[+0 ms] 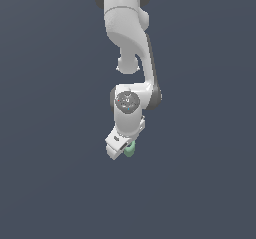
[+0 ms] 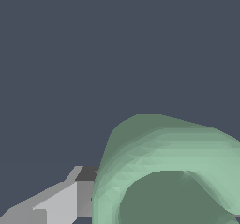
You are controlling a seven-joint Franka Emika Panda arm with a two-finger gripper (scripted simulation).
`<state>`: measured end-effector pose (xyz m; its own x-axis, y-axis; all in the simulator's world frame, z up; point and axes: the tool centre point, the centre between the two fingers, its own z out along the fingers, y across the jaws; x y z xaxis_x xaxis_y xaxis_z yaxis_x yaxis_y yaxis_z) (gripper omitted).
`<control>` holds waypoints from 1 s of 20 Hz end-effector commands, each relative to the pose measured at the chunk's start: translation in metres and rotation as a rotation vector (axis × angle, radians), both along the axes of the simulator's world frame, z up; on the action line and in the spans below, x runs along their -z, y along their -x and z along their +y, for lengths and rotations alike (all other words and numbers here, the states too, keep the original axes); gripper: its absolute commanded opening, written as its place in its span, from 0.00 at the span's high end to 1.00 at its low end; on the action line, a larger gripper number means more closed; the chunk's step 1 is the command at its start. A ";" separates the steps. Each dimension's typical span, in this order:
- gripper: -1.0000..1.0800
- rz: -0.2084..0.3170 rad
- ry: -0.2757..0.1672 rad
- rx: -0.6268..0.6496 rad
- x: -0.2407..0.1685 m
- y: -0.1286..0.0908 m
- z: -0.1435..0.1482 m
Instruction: Pick up the object and move it to a goal position.
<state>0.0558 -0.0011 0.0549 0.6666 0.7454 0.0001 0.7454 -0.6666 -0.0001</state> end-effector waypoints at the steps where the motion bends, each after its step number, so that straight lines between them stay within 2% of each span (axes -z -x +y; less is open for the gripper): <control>1: 1.00 0.000 0.000 0.000 0.000 0.000 0.000; 11: 1.00 0.000 0.000 0.000 -0.002 0.017 0.019; 16: 1.00 0.000 0.000 0.000 -0.004 0.038 0.042; 20: 1.00 0.000 0.000 0.000 -0.007 0.063 0.070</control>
